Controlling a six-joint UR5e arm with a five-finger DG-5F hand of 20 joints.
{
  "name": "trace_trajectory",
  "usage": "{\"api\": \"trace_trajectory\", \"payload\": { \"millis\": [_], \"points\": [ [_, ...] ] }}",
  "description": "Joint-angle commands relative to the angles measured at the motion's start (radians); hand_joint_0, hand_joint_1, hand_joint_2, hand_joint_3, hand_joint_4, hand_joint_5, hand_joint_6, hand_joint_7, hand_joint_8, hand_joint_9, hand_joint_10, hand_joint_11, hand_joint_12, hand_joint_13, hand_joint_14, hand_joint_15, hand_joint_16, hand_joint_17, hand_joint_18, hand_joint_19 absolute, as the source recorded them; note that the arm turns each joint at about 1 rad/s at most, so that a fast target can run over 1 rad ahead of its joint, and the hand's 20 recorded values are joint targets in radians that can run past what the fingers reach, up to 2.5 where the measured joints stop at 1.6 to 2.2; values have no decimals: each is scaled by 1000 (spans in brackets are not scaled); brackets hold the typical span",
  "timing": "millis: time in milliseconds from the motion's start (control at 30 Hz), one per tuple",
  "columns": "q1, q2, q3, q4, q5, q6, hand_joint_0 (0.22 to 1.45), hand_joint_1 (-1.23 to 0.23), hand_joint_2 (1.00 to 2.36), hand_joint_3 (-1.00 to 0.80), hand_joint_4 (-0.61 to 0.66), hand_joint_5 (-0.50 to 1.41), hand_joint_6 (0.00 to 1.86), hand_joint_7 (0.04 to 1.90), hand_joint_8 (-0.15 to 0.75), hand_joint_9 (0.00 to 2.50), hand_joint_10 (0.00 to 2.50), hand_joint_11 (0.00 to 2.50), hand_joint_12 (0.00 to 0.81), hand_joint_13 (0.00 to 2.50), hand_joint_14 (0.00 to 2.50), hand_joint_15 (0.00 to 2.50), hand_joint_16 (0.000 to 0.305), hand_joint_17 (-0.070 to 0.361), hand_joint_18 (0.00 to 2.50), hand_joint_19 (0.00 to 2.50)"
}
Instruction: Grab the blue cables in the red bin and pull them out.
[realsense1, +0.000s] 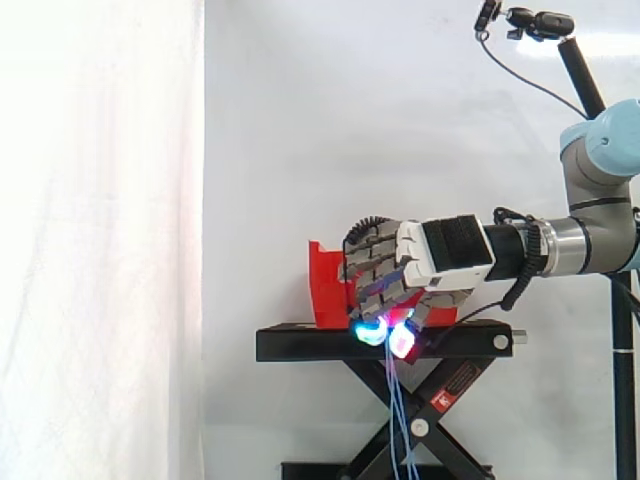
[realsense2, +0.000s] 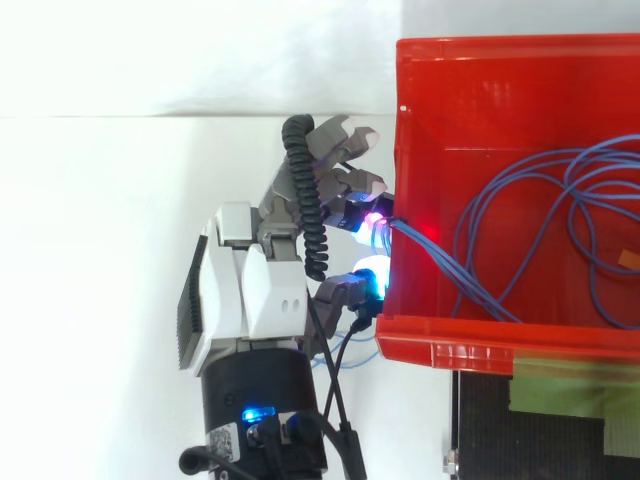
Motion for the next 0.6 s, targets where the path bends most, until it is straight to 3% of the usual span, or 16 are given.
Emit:
{"api": "trace_trajectory", "payload": {
  "millis": [0, 433, 567],
  "points": [
    [0, 0, 0, -2, 0, 0, 755, -977, 1000, -1000, 24, 1140, 6, 983, 220, 1021, 28, 732, 314, 748, 19, 477, 44, 99, 537, 435],
    [0, 0, 0, -8, 0, 0, 774, -958, 1000, -1000, 25, 1166, 2, 1040, 212, 1051, 28, 751, 308, 763, 19, 479, 42, 95, 556, 426],
    [0, 0, 0, -8, 0, 0, 813, -900, 1000, -1000, 0, 1153, 148, 1023, 197, 1087, 26, 763, 301, 779, 21, 481, 41, 92, 571, 436]
  ]
}}
